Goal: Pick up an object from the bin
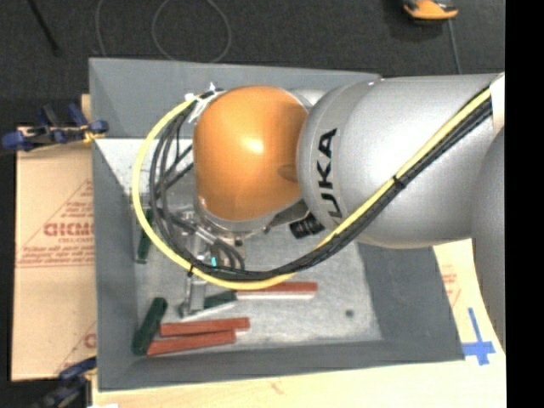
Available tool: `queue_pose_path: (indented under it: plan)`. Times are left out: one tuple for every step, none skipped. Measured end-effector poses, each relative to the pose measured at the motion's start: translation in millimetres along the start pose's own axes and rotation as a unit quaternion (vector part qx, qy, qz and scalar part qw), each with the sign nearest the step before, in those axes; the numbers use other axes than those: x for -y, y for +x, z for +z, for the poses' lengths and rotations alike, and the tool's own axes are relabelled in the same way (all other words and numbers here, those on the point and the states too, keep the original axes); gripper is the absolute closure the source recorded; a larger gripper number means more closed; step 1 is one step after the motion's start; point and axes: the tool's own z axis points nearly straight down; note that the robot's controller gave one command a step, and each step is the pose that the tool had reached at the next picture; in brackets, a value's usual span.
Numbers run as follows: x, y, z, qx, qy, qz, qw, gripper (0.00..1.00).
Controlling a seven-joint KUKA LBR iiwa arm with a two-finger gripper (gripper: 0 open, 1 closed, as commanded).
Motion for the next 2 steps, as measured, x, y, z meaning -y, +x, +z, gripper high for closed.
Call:
queue_pose_path:
  plan:
    - [49.2, 13.4, 172.0, 0.0016, 0.001, -0.131, 0.9914, 0.0]
    - [47.2, 11.3, 166.5, 0.0044, -0.001, -0.128, 0.9917, 1.0]
